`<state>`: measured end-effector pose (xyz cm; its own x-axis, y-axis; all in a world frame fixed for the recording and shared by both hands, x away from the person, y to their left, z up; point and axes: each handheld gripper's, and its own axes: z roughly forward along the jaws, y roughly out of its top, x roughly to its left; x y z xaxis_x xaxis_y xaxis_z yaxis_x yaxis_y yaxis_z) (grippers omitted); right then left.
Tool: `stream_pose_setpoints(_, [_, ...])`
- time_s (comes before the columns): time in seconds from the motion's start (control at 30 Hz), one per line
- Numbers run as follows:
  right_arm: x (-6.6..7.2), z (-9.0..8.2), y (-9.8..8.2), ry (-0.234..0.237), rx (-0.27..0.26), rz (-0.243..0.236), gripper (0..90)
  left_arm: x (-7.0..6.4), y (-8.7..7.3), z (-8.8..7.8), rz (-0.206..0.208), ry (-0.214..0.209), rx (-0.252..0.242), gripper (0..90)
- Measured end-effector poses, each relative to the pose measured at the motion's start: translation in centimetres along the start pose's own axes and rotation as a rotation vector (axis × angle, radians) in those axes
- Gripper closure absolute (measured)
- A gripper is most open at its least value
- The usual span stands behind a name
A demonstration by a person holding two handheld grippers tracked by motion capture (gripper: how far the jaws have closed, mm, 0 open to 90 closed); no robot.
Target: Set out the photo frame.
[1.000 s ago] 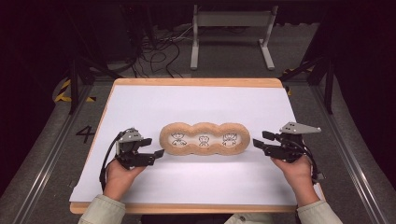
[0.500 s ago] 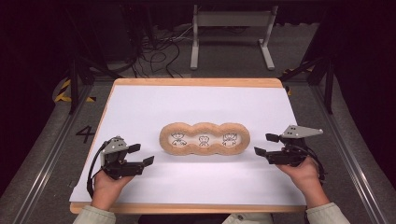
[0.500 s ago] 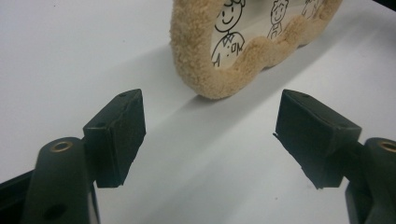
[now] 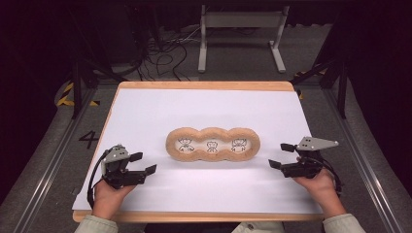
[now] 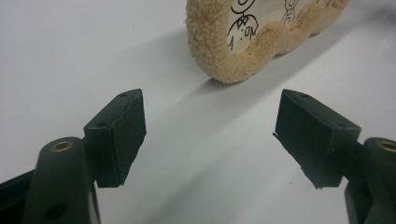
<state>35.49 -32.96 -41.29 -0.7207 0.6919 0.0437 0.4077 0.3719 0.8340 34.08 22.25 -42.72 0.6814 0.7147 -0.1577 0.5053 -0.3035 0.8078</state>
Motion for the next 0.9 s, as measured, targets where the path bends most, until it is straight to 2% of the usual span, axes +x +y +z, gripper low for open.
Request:
stream_pose_setpoints(0.2, [-0.2,0.7,-0.8,-0.012,0.021,-0.017,17.4,0.1,-0.1,0.1,-0.007,-0.009,0.003,25.2])
stream_pose_setpoints(0.33, [-0.1,1.4,-1.3,-0.004,0.041,-0.031,15.7,-0.1,-0.1,0.5,0.037,-0.014,0.019,25.0])
stream_pose_setpoints(0.43, [0.2,1.8,-1.5,-0.001,0.069,-0.045,15.4,-0.3,-0.1,0.8,0.055,-0.016,0.030,24.8])
stream_pose_setpoints(0.63, [0.9,2.9,-1.7,0.014,0.119,-0.063,14.7,-0.2,-0.2,1.2,0.044,-0.028,0.040,24.6])
stream_pose_setpoints(0.73, [1.3,3.6,-1.9,0.018,0.164,-0.072,14.2,-0.1,-0.2,1.4,0.042,-0.028,0.045,24.9])
stream_pose_setpoints(0.8, [1.3,3.7,-2.0,0.023,0.173,-0.073,14.0,-0.2,-0.2,1.5,0.038,-0.029,0.046,24.9])
stream_pose_setpoints(0.83, [1.4,3.8,-2.0,0.024,0.177,-0.073,13.9,-0.1,-0.2,1.6,0.055,-0.026,0.054,24.8])
stream_pose_setpoints(0.9, [1.4,3.8,-2.0,0.024,0.181,-0.069,13.6,-0.1,-0.2,1.7,0.044,-0.025,0.059,24.7])
